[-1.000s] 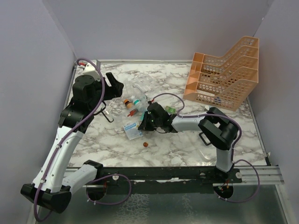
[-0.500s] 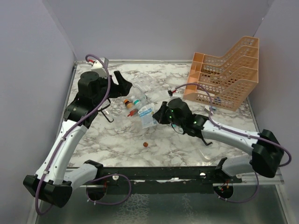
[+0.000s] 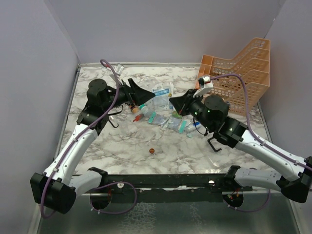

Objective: Organize the medicine kit

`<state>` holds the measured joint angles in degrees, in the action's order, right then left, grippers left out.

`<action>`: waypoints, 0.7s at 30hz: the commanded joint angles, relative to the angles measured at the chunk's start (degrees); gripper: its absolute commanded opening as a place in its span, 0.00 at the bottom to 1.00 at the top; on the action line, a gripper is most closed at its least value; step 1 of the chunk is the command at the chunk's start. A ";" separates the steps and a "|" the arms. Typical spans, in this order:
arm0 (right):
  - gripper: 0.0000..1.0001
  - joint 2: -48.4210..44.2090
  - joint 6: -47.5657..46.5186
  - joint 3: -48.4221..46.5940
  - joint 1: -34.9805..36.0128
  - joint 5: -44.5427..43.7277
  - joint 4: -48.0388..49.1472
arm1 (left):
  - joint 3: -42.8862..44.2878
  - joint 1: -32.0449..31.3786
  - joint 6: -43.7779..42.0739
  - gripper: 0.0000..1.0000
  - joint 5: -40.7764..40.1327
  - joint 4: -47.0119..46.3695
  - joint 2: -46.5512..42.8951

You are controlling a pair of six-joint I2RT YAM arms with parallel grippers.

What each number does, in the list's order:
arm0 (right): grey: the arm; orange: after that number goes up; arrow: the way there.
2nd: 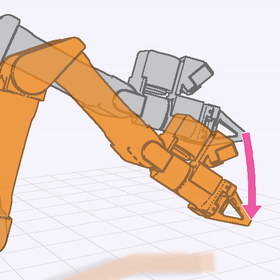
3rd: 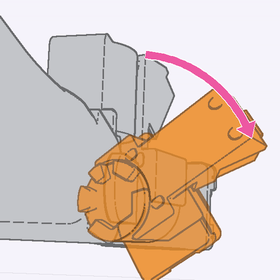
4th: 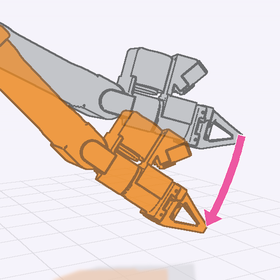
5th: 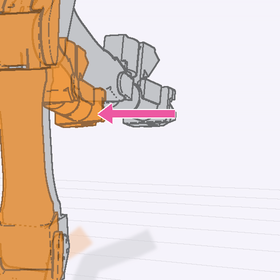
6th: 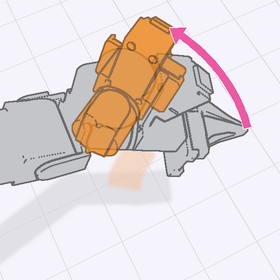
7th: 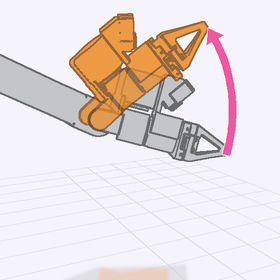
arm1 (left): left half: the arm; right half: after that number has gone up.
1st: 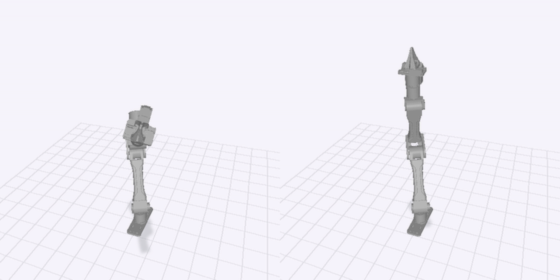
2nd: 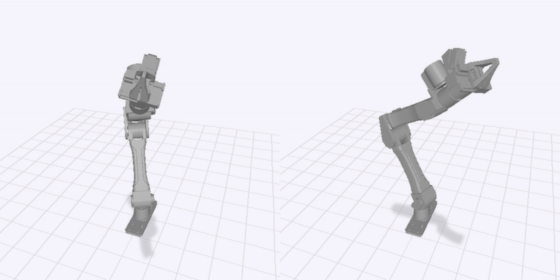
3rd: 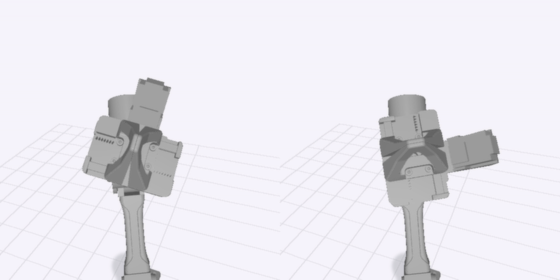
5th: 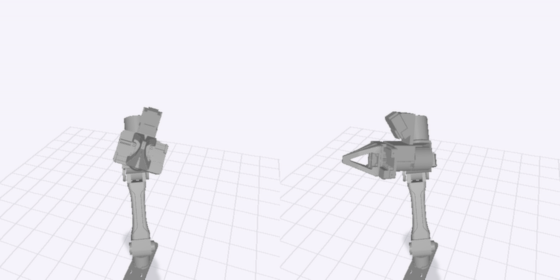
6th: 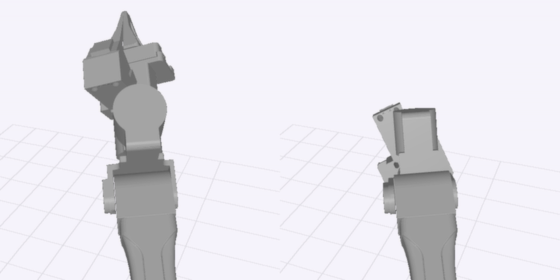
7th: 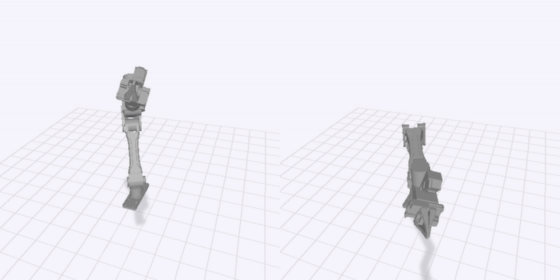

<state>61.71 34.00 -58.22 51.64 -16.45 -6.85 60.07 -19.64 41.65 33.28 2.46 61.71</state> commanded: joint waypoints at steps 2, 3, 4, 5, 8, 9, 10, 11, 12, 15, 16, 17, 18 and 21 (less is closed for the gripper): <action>0.01 1.06 -1.99 -5.83 0.22 1.76 3.59 | -4.61 -0.18 14.04 0.80 12.80 -19.73 -0.21; 0.01 1.67 -2.04 -6.71 0.22 2.49 4.19 | -4.68 -0.22 14.13 0.78 12.86 -19.86 -0.34; 0.01 2.33 -2.09 -7.56 0.20 3.42 4.73 | -4.56 -0.22 14.03 0.75 12.74 -19.94 -0.49; 0.01 2.95 -2.09 -8.53 0.22 4.57 4.94 | -4.53 -0.21 13.89 0.71 12.39 -19.95 -0.58; 0.01 4.48 -2.80 -10.87 0.22 8.23 5.31 | -4.52 -0.22 13.60 0.56 11.11 -20.00 -0.52; 0.01 4.70 -3.99 -11.28 0.22 9.45 5.81 | -4.53 -0.19 13.41 0.51 10.57 -20.02 -0.52; 0.01 4.67 -5.35 -11.16 0.22 10.60 6.73 | -4.39 -0.22 13.19 0.46 10.05 -20.42 -0.54; 0.01 4.52 -6.20 -10.69 0.22 10.84 7.62 | -4.21 -0.22 12.97 0.42 9.53 -20.78 -0.53; 0.01 4.29 -6.75 -10.12 0.22 10.53 8.35 | -4.00 -0.15 12.75 0.39 8.42 -21.04 -0.52; 0.01 4.30 -7.77 -9.68 -0.14 12.09 9.39 | -3.26 -0.22 11.72 0.24 7.38 -21.97 -0.52; 0.01 4.47 -7.76 -10.08 -0.26 12.73 9.17 | -3.09 -0.18 11.37 0.21 7.34 -22.28 -0.54; 0.01 4.72 -7.57 -10.42 -0.38 13.24 8.99 | -2.88 -0.16 10.84 0.17 7.52 -22.67 -0.54; 0.07 4.87 -7.37 -10.57 -0.52 13.73 8.96 | -2.53 -0.22 10.10 0.14 7.84 -22.89 -0.52; 0.37 5.35 -6.64 -11.52 -1.60 15.61 8.87 | -1.02 -0.06 8.47 0.08 9.01 -22.85 -0.16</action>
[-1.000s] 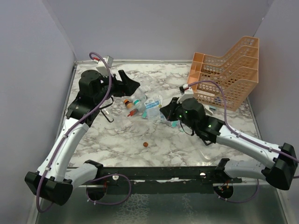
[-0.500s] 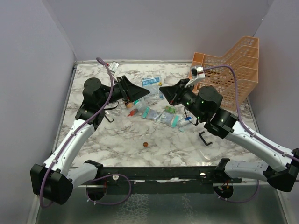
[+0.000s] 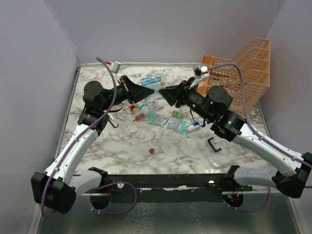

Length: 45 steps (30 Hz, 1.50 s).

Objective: Organize the medicine kit

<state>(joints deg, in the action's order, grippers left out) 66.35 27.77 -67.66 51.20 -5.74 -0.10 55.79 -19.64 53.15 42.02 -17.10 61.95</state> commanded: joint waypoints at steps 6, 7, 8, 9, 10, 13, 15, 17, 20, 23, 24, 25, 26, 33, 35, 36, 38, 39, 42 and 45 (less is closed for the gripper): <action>0.59 3.30 2.65 -5.47 -8.10 15.48 0.54 | 5.96 0.44 -5.70 0.06 0.32 -0.36 0.60; 0.60 3.53 3.17 -5.27 -9.41 18.58 1.61 | 5.90 0.54 -5.42 0.06 1.00 -0.88 0.69; 0.61 3.79 3.74 -4.95 -10.53 21.92 2.90 | 5.99 0.61 -4.90 0.06 1.55 -1.17 0.78; 0.62 4.12 4.16 -4.74 -11.51 25.69 4.23 | 6.06 0.62 -4.37 0.06 2.28 -1.58 0.98; 0.62 4.40 4.63 -4.76 -12.18 28.73 5.45 | 6.39 0.57 -3.94 0.06 3.23 -1.83 1.24; 0.62 5.51 6.48 -4.31 -13.15 36.04 9.31 | 7.40 0.57 -3.26 0.06 5.48 -2.28 1.73; 0.60 6.11 8.31 -3.71 -13.23 41.20 13.17 | 8.01 0.57 -3.02 0.06 6.05 -2.56 1.83; 0.54 7.20 10.67 -3.56 -13.29 45.02 16.41 | 8.22 0.58 -2.52 0.06 6.05 -3.04 1.98; 0.31 7.89 13.78 -3.10 -13.28 45.68 18.84 | 8.12 0.62 -2.45 0.06 5.33 -3.29 2.13; 0.13 6.84 14.80 -0.85 -13.24 42.03 20.64 | 7.01 0.95 -2.80 0.07 3.46 -2.35 1.92; 0.11 6.51 14.52 -0.52 -13.24 40.85 20.71 | 6.84 1.04 -2.94 0.08 2.83 -1.72 1.86; 0.10 6.29 14.10 -0.42 -13.24 39.69 20.47 | 6.70 1.21 -3.30 0.08 2.19 -0.83 1.83; 0.10 6.18 13.55 -0.44 -13.23 39.07 20.11 | 6.77 1.34 -3.73 0.09 1.44 0.11 1.65; 0.03 7.59 8.39 -3.52 -13.25 35.56 13.78 | 8.37 2.23 -8.66 0.39 -4.03 9.69 1.22; 0.01 9.24 5.13 -5.90 -13.25 33.02 8.97 | 9.12 2.32 -12.90 0.53 -10.40 18.87 0.65; 0.01 10.29 3.47 -7.09 -13.26 31.70 6.39 | 9.43 2.36 -14.53 0.58 -14.54 22.97 0.30; 0.01 12.89 0.21 -9.67 -13.28 28.61 0.98 | 10.15 2.40 -16.37 0.64 -25.68 32.63 -0.49; 0.01 14.42 -1.11 -10.96 -13.19 27.45 -1.09 | 10.43 2.39 -16.89 0.65 -31.83 36.61 -0.73; 0.01 19.31 -3.69 -14.79 -12.00 23.65 -6.53 | 12.06 2.45 -16.49 0.66 -48.66 47.23 -0.96; 0.01 25.53 -5.03 -21.46 -9.17 17.88 -13.57 | 14.83 2.50 -15.42 0.66 -58.48 54.20 -0.80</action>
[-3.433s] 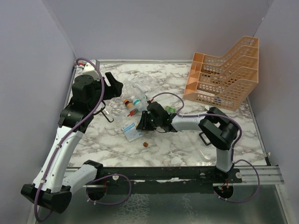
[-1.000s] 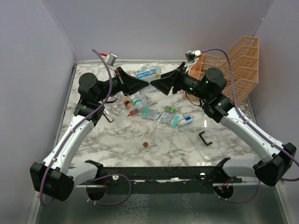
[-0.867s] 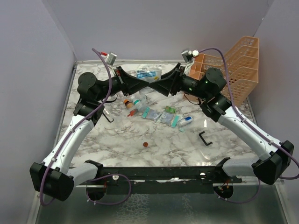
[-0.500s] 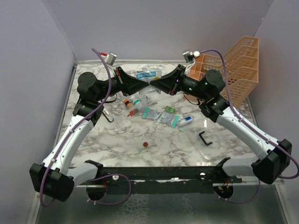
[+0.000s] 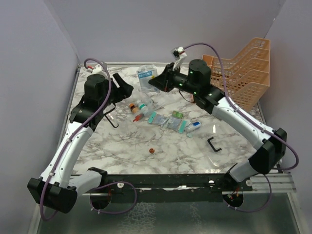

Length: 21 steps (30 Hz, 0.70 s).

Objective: Organize the medicine kit

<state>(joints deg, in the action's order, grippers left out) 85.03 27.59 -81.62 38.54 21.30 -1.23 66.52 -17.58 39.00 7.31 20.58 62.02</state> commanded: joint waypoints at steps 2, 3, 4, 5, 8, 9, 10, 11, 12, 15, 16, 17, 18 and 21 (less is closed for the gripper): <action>0.01 11.66 -4.89 -12.85 5.48 -12.48 -17.80 | 5.48 0.44 -0.69 0.66 -29.33 18.48 -1.75; 0.01 13.80 -5.10 -15.35 6.68 -14.37 -20.11 | 6.24 0.42 -0.66 0.66 -32.19 18.94 -2.51; 0.01 15.79 -5.16 -17.56 7.90 -16.45 -22.09 | 7.13 0.43 -0.83 0.66 -34.60 19.19 -3.19; 0.01 17.95 -5.15 -19.72 9.02 -18.00 -23.86 | 8.04 0.39 -1.21 0.66 -36.84 19.31 -3.75; 0.01 24.31 -4.40 -27.01 11.21 -20.66 -30.63 | 10.74 0.36 -2.65 0.66 -41.18 19.32 -4.88; 0.01 26.22 -4.34 -29.18 11.92 -21.48 -32.30 | 12.46 0.36 -3.01 0.66 -42.11 19.32 -5.02; 0.01 28.16 -4.36 -31.34 12.68 -22.82 -33.87 | 13.44 0.42 -3.39 0.66 -42.87 19.32 -5.31; 0.01 29.90 -4.64 -34.05 13.42 -24.06 -35.48 | 14.17 0.44 -3.74 0.66 -43.33 19.37 -5.47; 0.01 31.73 -4.86 -36.10 14.17 -25.25 -37.09 | 14.77 0.40 -4.01 0.66 -43.67 19.33 -5.62; 0.01 36.45 -5.16 -40.92 16.23 -28.35 -41.86 | 16.44 0.39 -4.24 0.66 -42.93 19.26 -5.74; 0.01 37.85 -5.29 -42.26 16.80 -29.28 -43.36 | 17.00 0.42 -4.14 0.66 -42.38 19.24 -5.64; 0.01 39.46 -5.46 -43.55 17.31 -30.15 -44.85 | 17.39 0.42 -4.02 0.66 -41.97 19.24 -5.47; 0.01 41.02 -5.61 -44.93 17.68 -30.96 -46.20 | 17.63 0.39 -4.01 0.67 -41.74 19.24 -5.46; 0.01 45.59 -6.91 -50.10 18.73 -33.62 -49.94 | 17.74 0.40 -4.29 0.67 -41.14 19.23 -5.32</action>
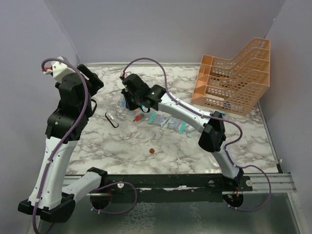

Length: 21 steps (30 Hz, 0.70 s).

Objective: Organize the medicine kit

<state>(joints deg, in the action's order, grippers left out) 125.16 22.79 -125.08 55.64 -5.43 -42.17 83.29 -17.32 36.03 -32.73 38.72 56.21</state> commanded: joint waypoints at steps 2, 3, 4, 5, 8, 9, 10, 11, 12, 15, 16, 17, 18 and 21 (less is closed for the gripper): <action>0.01 8.56 -3.23 -10.55 2.02 -8.80 -11.05 | 1.31 0.13 -1.63 0.68 -0.61 1.13 0.59; 0.01 10.03 -3.89 -12.36 2.10 -9.56 -11.85 | 1.53 0.11 -1.80 0.68 -0.58 1.10 0.64; 0.02 11.15 -4.60 -13.52 2.17 -10.32 -12.19 | 1.79 0.12 -1.89 0.68 -0.57 1.14 0.72; 0.02 11.96 -5.32 -14.21 2.23 -11.02 -12.19 | 2.13 0.14 -2.07 0.68 -0.58 1.17 0.73; 0.03 13.47 -7.22 -14.26 2.38 -12.99 -10.99 | 3.15 0.13 -2.78 0.68 -0.58 1.14 0.95; 0.04 13.98 -7.75 -14.26 2.39 -13.13 -10.63 | 3.34 0.11 -2.96 0.68 -0.58 1.10 1.07; 0.05 14.38 -8.37 -14.26 2.52 -13.28 -10.17 | 3.51 0.16 -3.18 0.68 -0.46 1.10 1.24; 0.05 14.84 -8.72 -14.28 2.60 -13.87 -9.84 | 3.62 0.14 -3.28 0.68 -0.41 1.11 1.41; 0.06 15.39 -9.28 -14.44 2.65 -14.32 -9.69 | 3.64 0.16 -3.24 0.68 -0.26 1.10 1.60; 0.09 16.81 -10.41 -15.50 2.73 -14.94 -9.41 | 3.48 0.16 -3.35 0.68 0.15 1.09 2.05; 0.10 17.06 -10.74 -15.54 2.81 -14.89 -9.11 | 3.39 0.15 -3.28 0.68 0.32 1.09 2.14; 0.11 17.24 -11.08 -15.56 2.77 -14.53 -8.67 | 3.33 0.18 -3.30 0.68 0.52 1.09 2.25; 0.13 17.34 -11.33 -15.55 2.88 -14.06 -8.30 | 3.29 0.16 -3.33 0.68 0.62 1.12 2.32; 0.18 17.31 -12.07 -15.56 2.98 -12.14 -7.21 | 3.04 0.15 -3.38 0.68 0.81 1.10 2.48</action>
<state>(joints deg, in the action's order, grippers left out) 140.29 12.97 -139.57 57.87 -17.74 -50.26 85.54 -17.32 33.65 -32.60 39.55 58.63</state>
